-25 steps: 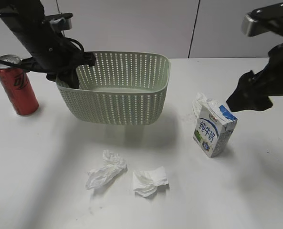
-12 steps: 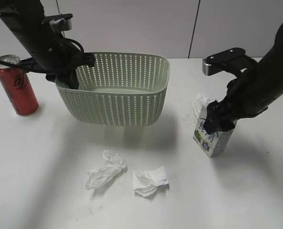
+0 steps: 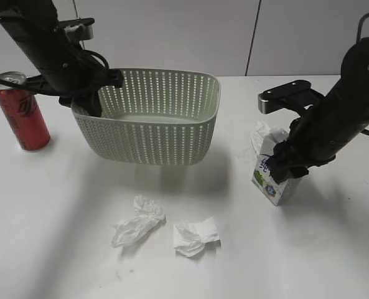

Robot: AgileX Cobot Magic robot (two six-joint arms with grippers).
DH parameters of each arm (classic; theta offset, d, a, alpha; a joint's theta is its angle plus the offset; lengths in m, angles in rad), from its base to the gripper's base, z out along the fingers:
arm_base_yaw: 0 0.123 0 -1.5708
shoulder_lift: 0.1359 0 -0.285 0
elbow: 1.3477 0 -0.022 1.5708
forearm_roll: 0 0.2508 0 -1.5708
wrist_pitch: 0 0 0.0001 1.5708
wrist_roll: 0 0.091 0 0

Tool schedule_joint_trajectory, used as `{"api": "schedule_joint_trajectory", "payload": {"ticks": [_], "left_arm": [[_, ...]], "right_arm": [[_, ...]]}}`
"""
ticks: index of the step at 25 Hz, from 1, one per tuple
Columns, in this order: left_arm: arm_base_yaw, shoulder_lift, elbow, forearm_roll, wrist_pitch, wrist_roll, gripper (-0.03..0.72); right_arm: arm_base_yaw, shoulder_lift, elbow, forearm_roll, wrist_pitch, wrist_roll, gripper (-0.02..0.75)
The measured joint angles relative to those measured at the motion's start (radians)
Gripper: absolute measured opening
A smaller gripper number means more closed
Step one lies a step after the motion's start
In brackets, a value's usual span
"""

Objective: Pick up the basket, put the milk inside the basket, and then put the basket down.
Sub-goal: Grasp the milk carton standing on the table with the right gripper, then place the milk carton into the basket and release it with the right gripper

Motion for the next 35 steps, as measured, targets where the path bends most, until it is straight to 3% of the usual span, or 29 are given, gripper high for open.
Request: {"api": "schedule_joint_trajectory", "payload": {"ticks": [6,11,22,28,35], "left_arm": [[0.0,0.0,0.0,0.0,0.0,0.0,0.0],[0.0,0.0,0.0,0.001,0.001,0.0,0.0],[0.0,0.0,0.0,0.0,0.0,0.0,0.0],[0.0,0.0,0.0,-0.001,0.001,0.0,0.0],[0.0,0.0,0.0,-0.001,-0.002,0.0,0.0]], "right_arm": [[0.0,-0.007,-0.006,-0.004,0.019,0.001,0.319],[0.001,-0.055,-0.077,-0.004,0.16,0.001,0.319],[0.011,-0.102,-0.507,-0.017,0.515,0.001,0.316],[0.119,-0.036,-0.777,-0.02,0.534,0.001,0.316],[0.264,0.178,-0.95,-0.023,0.54,0.001,0.314]]}}
